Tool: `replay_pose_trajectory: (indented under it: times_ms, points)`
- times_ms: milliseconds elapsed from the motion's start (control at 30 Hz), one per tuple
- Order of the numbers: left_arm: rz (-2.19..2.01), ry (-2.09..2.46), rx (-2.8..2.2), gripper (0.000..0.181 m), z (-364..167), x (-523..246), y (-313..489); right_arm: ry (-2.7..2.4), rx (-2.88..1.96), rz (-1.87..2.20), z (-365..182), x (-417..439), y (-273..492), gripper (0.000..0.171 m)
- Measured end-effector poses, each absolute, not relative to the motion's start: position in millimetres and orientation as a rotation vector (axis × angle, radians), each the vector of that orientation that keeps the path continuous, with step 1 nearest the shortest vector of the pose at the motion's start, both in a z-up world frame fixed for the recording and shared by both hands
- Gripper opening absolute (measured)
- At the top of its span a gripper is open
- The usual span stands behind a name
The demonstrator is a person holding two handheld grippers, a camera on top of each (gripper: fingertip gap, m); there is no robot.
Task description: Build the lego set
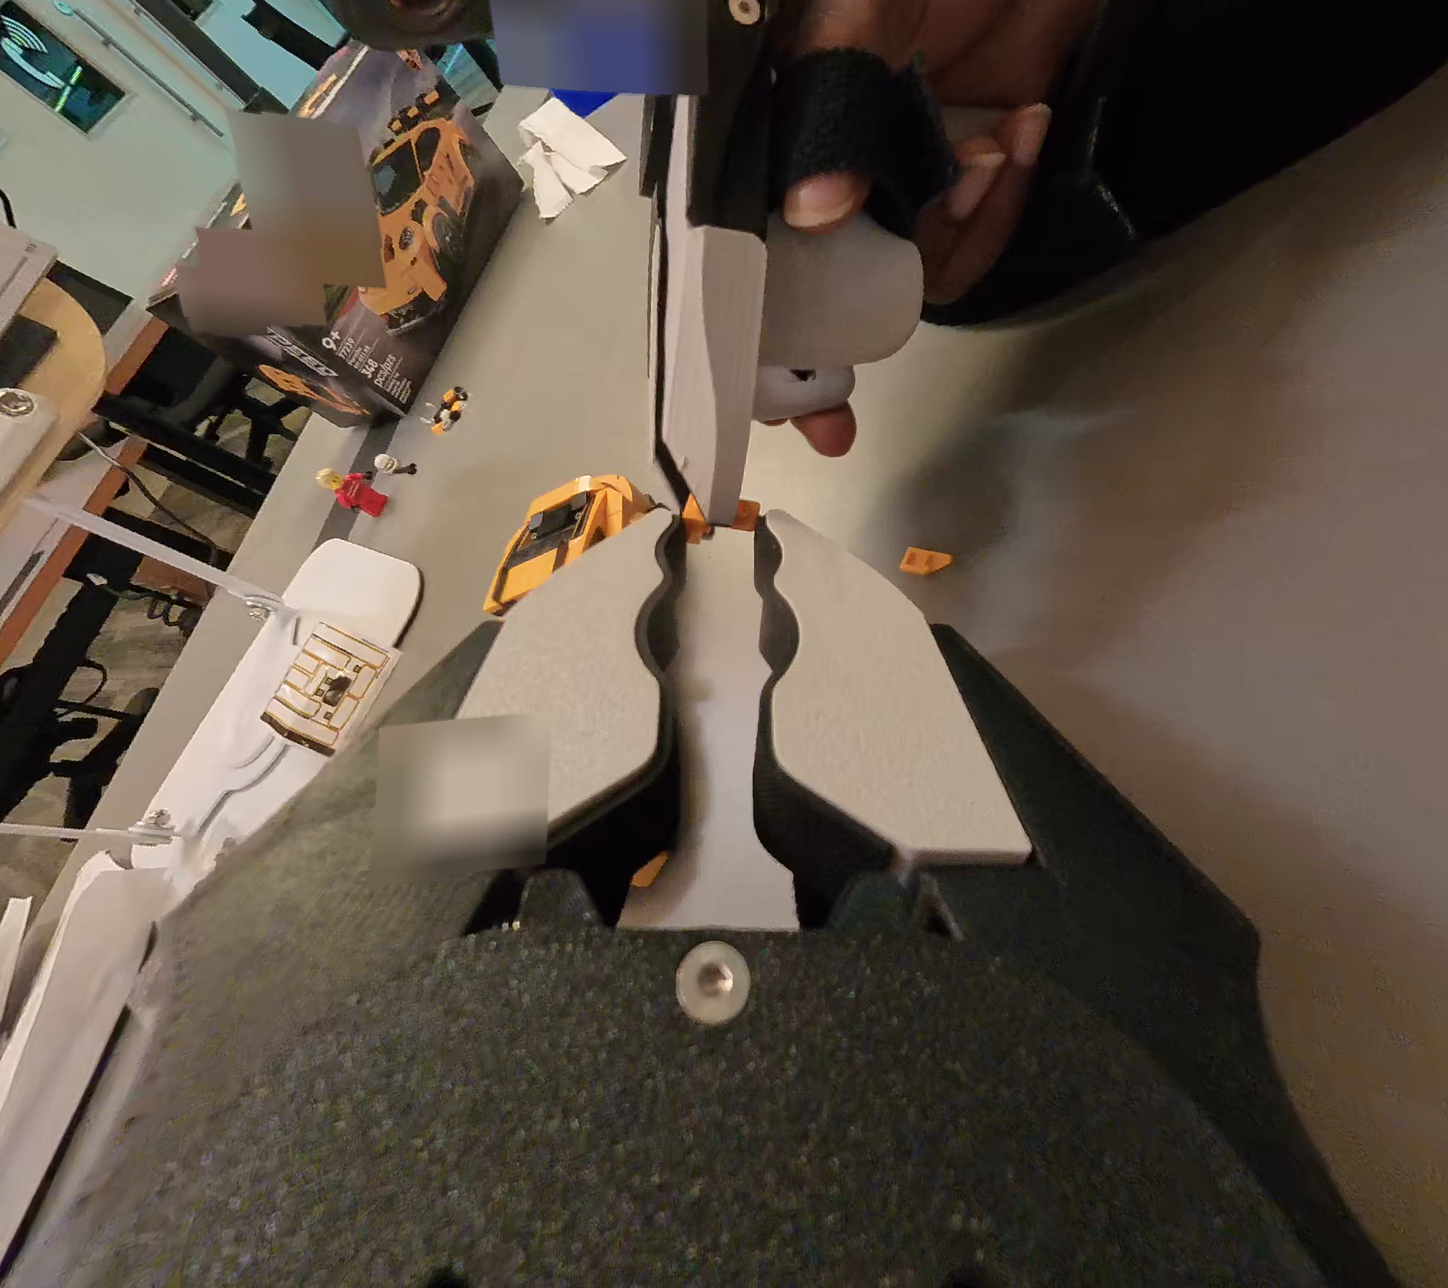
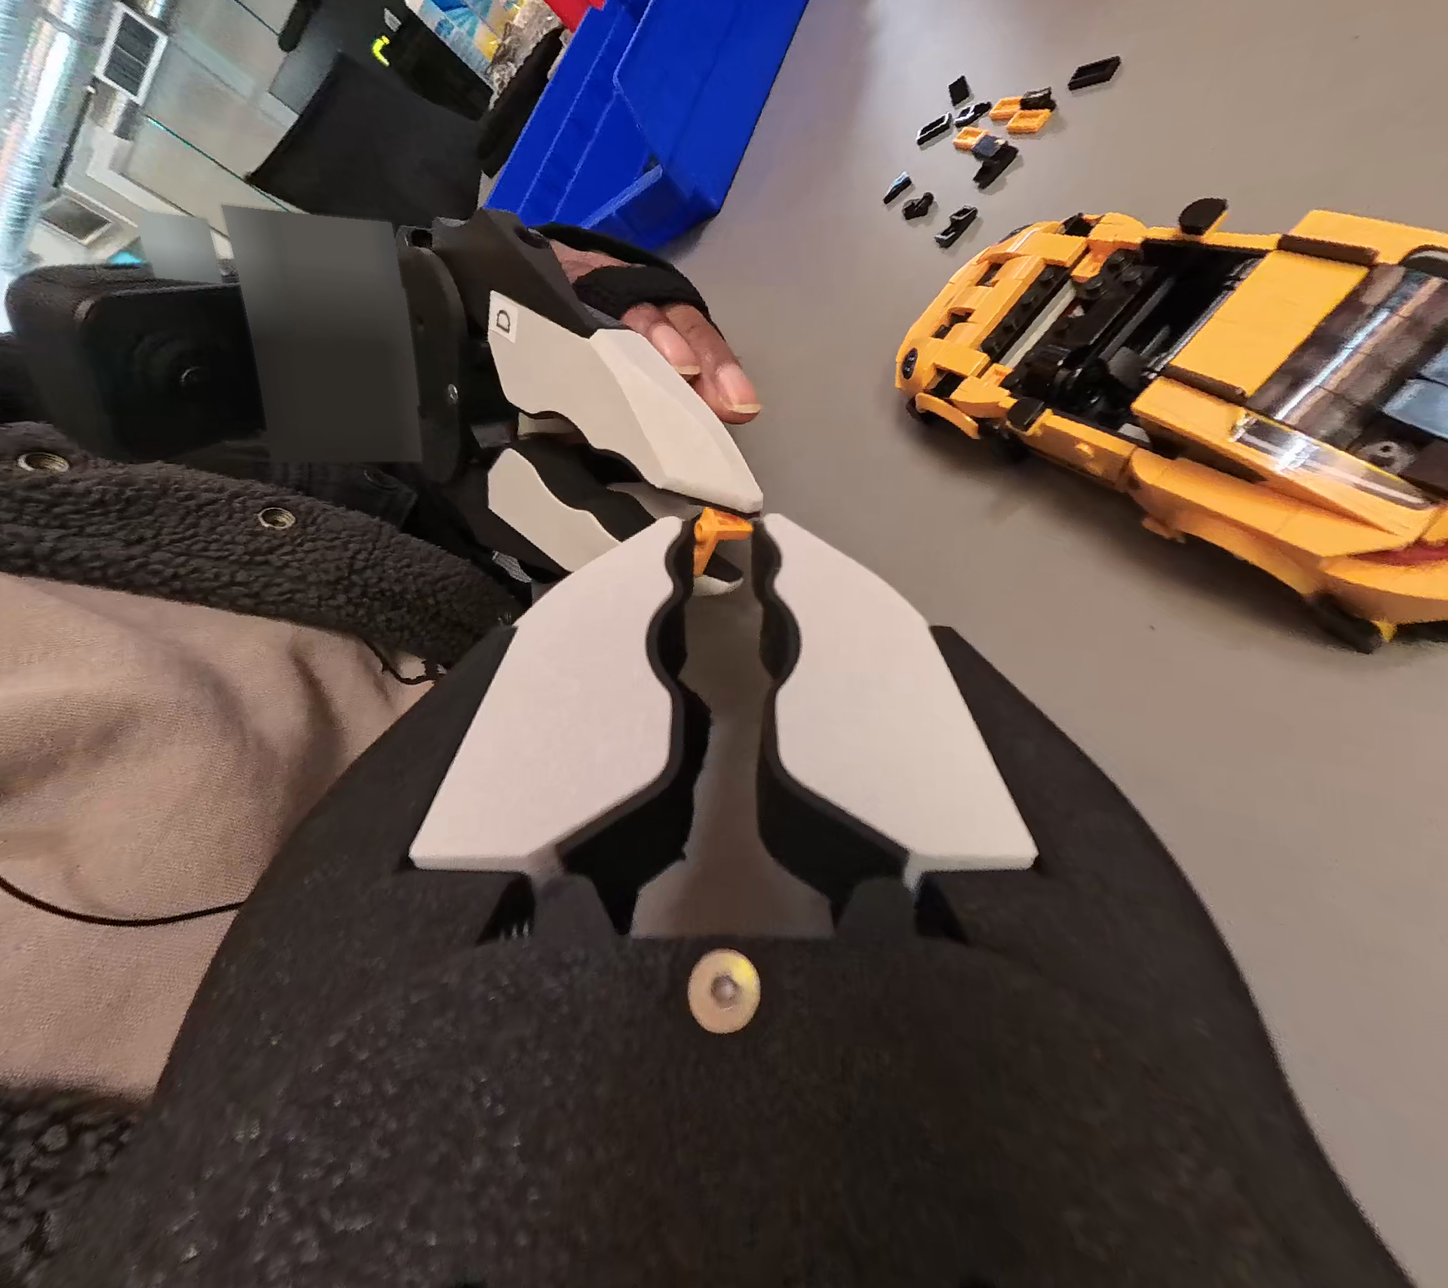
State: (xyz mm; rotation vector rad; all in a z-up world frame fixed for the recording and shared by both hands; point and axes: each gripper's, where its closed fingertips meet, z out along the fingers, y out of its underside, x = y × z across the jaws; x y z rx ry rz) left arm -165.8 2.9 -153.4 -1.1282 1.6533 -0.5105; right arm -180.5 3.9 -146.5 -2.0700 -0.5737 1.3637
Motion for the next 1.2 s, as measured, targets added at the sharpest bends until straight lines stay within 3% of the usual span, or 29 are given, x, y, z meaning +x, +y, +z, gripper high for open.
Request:
replay_pose_trajectory:
  times_ms: [800, 967, 1200]
  points:
    - [-0.847, 1.589, -1.033, 0.019, -128, -170, -17, -0.721, -1.885, 1.649, -120, -183, -17, 0.012]
    - [-0.820, 1.569, -0.996, 0.008, -122, -172, -17, -0.701, -1.836, 1.746, -116, -186, -21, 0.012]
    - [-0.807, 1.556, -0.962, 0.006, -118, -173, -18, -0.598, -1.799, 1.878, -113, -188, -20, 0.012]
